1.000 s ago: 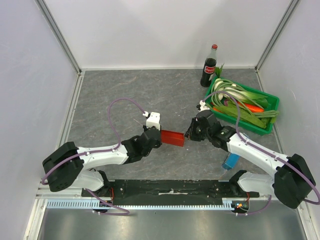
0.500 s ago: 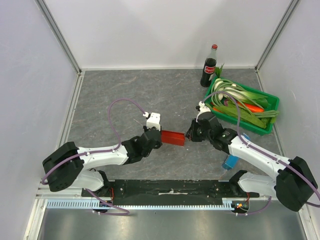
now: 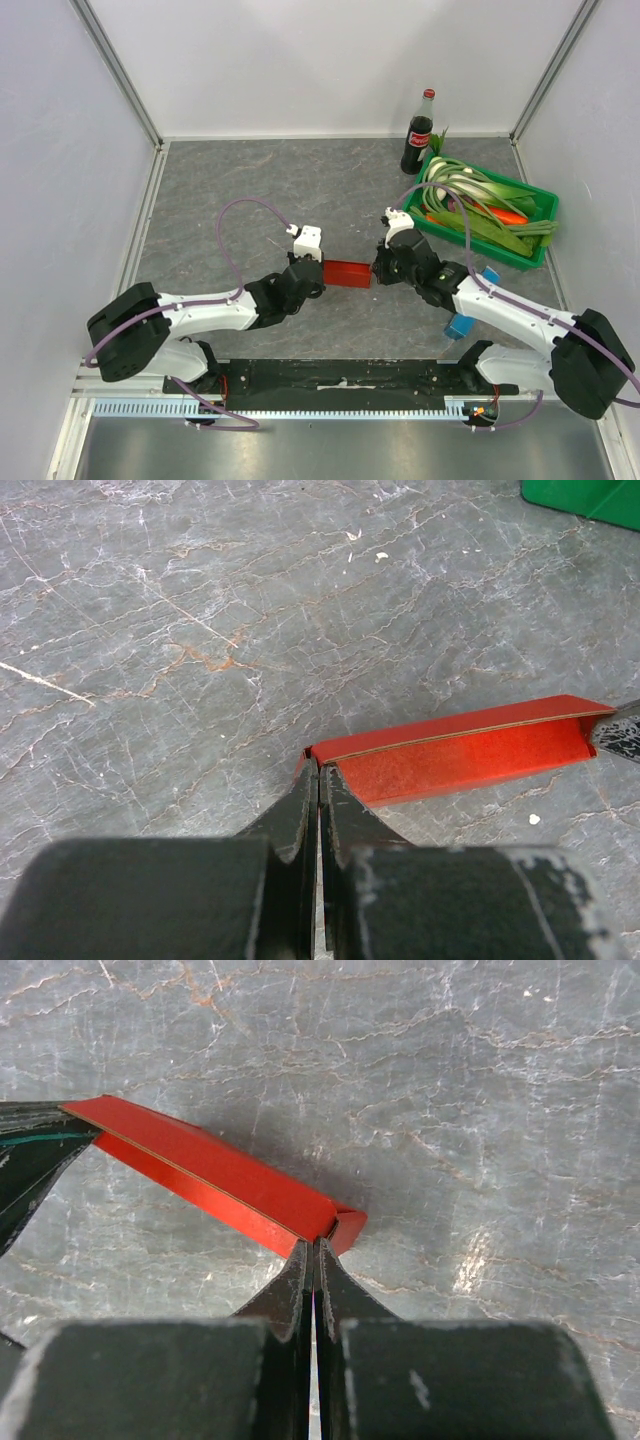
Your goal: Fold the paper box
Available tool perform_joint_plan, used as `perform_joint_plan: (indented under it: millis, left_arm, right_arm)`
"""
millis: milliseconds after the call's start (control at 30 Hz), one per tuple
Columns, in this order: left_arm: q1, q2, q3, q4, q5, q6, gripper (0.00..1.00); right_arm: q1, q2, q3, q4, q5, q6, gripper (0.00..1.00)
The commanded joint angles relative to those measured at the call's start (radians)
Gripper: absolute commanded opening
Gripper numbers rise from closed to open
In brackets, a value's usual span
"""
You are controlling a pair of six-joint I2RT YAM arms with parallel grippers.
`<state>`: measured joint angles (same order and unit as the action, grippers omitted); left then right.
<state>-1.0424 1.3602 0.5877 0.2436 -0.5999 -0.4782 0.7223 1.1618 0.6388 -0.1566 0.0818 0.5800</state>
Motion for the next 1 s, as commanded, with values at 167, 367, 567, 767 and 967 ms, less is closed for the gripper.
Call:
perform_joint_plan:
  millis: [167, 367, 567, 767, 967]
  left_arm:
    - [-0.030, 0.071, -0.071, -0.081, 0.060, -0.080, 0.02]
    - [-0.065, 0.091, -0.091, -0.072, -0.020, -0.109, 0.02]
    - [-0.093, 0.088, -0.100, -0.072, -0.074, -0.109, 0.02]
    - [-0.099, 0.096, -0.100, -0.072, -0.084, -0.103, 0.02]
    - [-0.102, 0.109, -0.083, -0.081, -0.089, -0.088, 0.02]
  right_arm:
    - [0.046, 0.042, -0.140, 0.078, 0.023, 0.001, 0.00]
    - [0.048, -0.010, -0.145, 0.111, 0.022, 0.014, 0.00]
    - [0.046, -0.028, -0.084, 0.060, 0.012, 0.020, 0.16]
    - [0.046, -0.053, -0.047, 0.002, 0.015, 0.006, 0.32]
    - [0.037, -0.131, -0.013, -0.081, 0.009, 0.029, 0.51]
